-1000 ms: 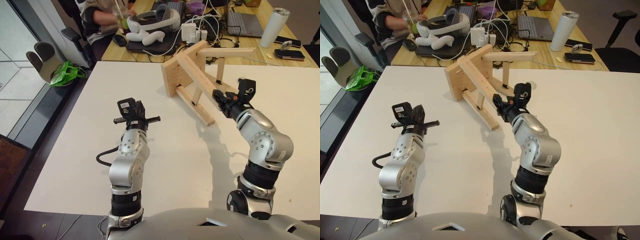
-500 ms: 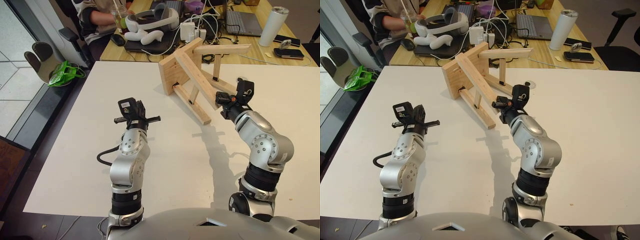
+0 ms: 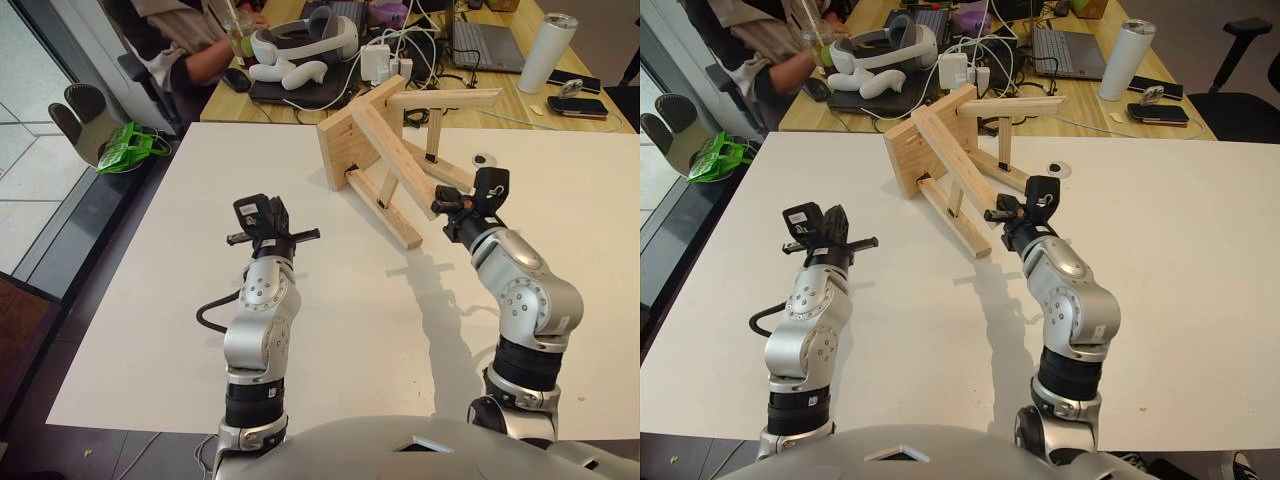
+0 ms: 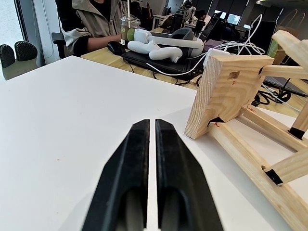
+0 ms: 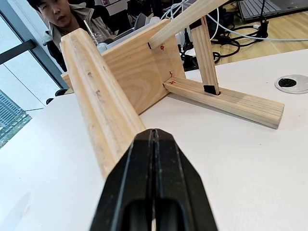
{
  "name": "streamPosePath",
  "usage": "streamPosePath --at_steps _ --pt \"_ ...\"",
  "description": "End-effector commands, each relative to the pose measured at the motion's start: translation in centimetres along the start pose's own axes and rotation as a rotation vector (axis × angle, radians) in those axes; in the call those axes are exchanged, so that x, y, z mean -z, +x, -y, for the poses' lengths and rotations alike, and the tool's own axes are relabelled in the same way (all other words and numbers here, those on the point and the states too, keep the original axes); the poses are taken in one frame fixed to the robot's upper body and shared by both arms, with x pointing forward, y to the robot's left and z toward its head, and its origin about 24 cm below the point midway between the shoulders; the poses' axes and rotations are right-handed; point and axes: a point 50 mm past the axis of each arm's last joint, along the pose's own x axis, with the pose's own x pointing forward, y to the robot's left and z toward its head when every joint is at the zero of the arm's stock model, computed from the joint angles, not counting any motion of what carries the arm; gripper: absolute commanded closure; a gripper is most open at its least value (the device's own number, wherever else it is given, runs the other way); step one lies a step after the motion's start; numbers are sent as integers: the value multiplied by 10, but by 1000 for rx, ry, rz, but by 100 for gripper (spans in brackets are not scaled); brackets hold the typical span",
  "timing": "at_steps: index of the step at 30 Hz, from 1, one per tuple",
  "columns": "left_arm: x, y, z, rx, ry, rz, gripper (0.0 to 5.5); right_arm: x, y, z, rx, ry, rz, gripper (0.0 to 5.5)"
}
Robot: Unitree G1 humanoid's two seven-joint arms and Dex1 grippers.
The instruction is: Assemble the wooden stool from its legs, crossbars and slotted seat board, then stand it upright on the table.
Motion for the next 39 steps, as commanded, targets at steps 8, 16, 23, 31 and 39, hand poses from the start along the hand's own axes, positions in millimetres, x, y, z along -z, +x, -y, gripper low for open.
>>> streamPosePath --at_steps 8,16,23,31,39 --pt "9 4 9 35 -136 -51 533 17 -5 15 -4 20 76 548" --pt "12 5 5 41 -171 -75 533 26 -5 16 -8 86 98 548" --pt "14 5 6 44 -184 -84 533 28 -4 18 -12 99 90 548" --pt "14 7 7 43 -189 -86 533 27 -2 18 -27 88 80 548" --pt "13 10 7 40 -189 -81 533 23 1 16 -39 66 73 548"
